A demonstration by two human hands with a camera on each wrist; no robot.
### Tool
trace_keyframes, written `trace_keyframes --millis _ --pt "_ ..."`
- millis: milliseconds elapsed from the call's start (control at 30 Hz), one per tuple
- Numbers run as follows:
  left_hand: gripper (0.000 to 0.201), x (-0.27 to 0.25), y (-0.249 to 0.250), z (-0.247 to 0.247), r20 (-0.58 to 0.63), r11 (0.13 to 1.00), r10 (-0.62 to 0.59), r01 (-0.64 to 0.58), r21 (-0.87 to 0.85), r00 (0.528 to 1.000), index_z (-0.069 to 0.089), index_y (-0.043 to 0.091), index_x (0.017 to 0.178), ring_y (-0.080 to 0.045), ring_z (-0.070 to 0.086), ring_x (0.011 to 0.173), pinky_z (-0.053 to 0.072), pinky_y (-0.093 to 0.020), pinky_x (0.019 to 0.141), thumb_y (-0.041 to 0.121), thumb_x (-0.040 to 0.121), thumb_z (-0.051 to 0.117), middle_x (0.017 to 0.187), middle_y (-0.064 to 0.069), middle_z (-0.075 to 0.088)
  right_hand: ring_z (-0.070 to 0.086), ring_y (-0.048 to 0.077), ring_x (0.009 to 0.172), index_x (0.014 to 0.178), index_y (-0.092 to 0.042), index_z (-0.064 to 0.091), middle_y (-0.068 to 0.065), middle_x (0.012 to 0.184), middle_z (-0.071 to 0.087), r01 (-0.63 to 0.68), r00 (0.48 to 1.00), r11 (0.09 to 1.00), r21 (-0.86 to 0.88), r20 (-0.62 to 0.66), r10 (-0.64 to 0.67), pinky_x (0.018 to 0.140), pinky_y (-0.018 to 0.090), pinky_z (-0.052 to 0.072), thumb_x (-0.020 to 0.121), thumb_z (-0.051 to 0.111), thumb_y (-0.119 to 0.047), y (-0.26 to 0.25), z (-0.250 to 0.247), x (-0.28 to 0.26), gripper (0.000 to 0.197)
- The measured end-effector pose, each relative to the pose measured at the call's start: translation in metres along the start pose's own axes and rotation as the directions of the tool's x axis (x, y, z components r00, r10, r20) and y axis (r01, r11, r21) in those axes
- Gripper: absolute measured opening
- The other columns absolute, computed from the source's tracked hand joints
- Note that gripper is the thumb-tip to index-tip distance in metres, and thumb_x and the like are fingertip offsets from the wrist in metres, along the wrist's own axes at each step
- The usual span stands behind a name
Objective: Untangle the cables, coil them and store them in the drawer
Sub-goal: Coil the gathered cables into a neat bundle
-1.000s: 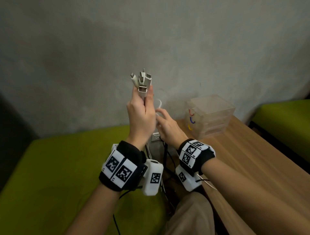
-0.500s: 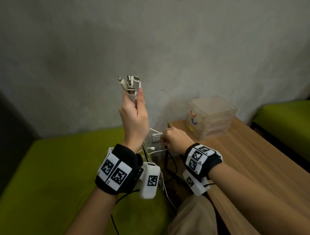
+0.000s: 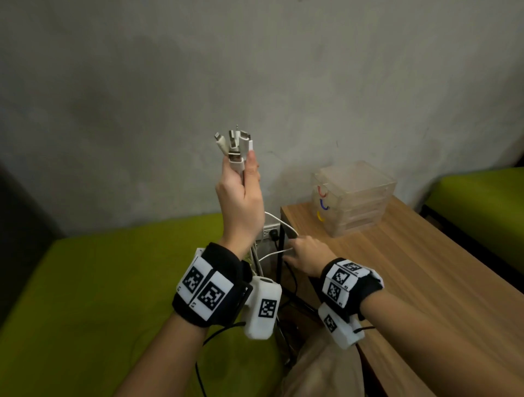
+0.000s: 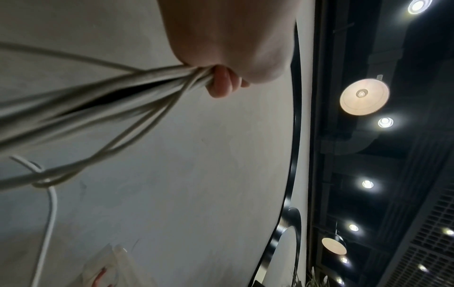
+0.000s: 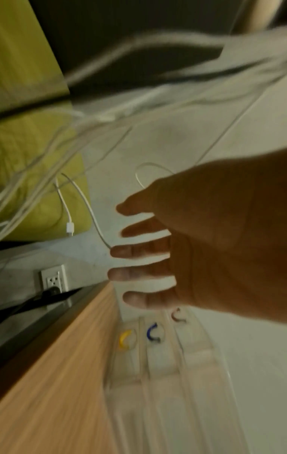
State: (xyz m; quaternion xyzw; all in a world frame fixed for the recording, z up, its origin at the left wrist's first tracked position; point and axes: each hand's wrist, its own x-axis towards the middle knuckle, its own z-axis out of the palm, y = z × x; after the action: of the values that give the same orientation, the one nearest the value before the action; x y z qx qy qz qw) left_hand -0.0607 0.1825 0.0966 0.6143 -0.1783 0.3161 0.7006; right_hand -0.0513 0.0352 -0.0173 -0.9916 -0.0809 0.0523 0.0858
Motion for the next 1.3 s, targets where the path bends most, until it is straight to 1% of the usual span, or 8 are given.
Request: trace_keyframes --millis 167,267,400,533,633,833,1000,1300 --pt "0.027 -0.011 -0.006 0.013 0.041 0.997 -0.041 0.043 -0.057 0.998 0.037 0.027 0.068 -0.013 0.029 0.042 0.025 -0.033 0.046 0.047 0.086 0.040 0.046 0.012 0.038 0.058 0.014 0.076 0.126 -0.020 0.041 -0.004 0.100 0.056 0.375 0.899 0.866 0.331 -0.360 -0.251 0.067 0.027 0.048 0.082 0.060 -0.020 -0.017 -0.036 -0.017 0.048" --pt "0.028 -0.014 -0.009 0.019 0.049 0.993 -0.077 0.081 -0.084 0.996 0.038 0.028 0.068 -0.011 0.032 0.040 0.026 -0.030 0.047 0.050 0.085 0.041 0.045 0.012 0.040 0.056 0.022 0.093 0.119 -0.007 0.050 0.010 0.112 0.055 0.570 0.789 0.783 0.249 -0.432 -0.437 0.080 0.029 0.046 0.082 0.057 -0.012 -0.037 -0.046 -0.022 0.038" --pt "0.033 -0.002 -0.001 0.016 0.006 0.994 -0.030 0.031 -0.107 1.000 0.038 0.022 0.067 -0.012 0.030 0.041 0.024 -0.029 0.047 0.051 0.084 0.041 0.045 0.012 0.039 0.054 0.022 0.074 0.082 -0.002 0.058 0.011 0.081 0.060 0.440 0.893 0.845 0.304 -0.245 -0.377 0.069 0.030 0.041 0.097 0.041 -0.018 -0.019 -0.023 -0.014 0.028" --pt "0.030 0.011 0.015 0.008 -0.060 0.992 0.071 -0.076 -0.101 0.996 0.038 0.023 0.067 -0.012 0.030 0.040 0.024 -0.029 0.047 0.047 0.085 0.040 0.045 0.014 0.039 0.054 0.025 0.078 0.088 0.001 0.061 0.013 0.083 0.059 0.156 0.985 0.898 0.411 -0.129 -0.112 0.063 0.020 0.035 0.099 0.037 -0.020 0.023 -0.003 -0.013 0.034" --pt "0.027 0.023 0.021 0.002 -0.118 0.982 0.120 -0.135 -0.129 0.986 0.038 0.025 0.067 -0.011 0.030 0.039 0.023 -0.027 0.047 0.044 0.086 0.040 0.045 0.015 0.039 0.054 0.031 0.095 0.098 0.004 0.061 0.019 0.103 0.058 0.021 1.000 0.957 0.289 -0.012 -0.018 0.084 0.032 0.042 0.098 0.040 -0.019 0.052 0.014 -0.014 0.031" --pt "0.029 0.007 0.000 0.022 0.039 0.997 -0.013 0.016 -0.069 0.999 0.038 0.027 0.069 -0.015 0.030 0.041 0.025 -0.034 0.046 0.051 0.084 0.041 0.044 0.011 0.039 0.058 0.018 0.083 0.102 -0.009 0.061 0.007 0.093 0.065 0.245 0.963 0.886 0.394 -0.207 -0.174 0.069 0.017 0.042 0.089 0.053 -0.012 0.018 -0.010 -0.013 0.015" --pt "0.026 -0.012 -0.010 0.027 0.112 1.000 -0.017 0.019 -0.014 0.994 0.037 0.029 0.069 -0.007 0.033 0.040 0.027 -0.031 0.048 0.049 0.086 0.038 0.045 0.013 0.042 0.059 0.029 0.078 0.090 0.002 0.062 0.019 0.084 0.064 0.466 0.834 0.832 0.303 -0.465 -0.298 0.072 0.033 0.043 0.088 0.045 -0.011 -0.017 -0.020 -0.004 0.021" --pt "0.025 0.032 0.038 0.012 -0.093 0.976 0.182 -0.191 -0.107 0.979 0.039 0.026 0.071 -0.017 0.033 0.041 0.027 -0.032 0.046 0.044 0.087 0.042 0.048 0.012 0.041 0.059 0.029 0.099 0.105 -0.004 0.060 0.016 0.107 0.062 0.073 0.992 0.970 0.232 0.085 -0.095 0.081 0.033 0.043 0.094 0.048 -0.024 0.013 0.009 -0.011 0.026"
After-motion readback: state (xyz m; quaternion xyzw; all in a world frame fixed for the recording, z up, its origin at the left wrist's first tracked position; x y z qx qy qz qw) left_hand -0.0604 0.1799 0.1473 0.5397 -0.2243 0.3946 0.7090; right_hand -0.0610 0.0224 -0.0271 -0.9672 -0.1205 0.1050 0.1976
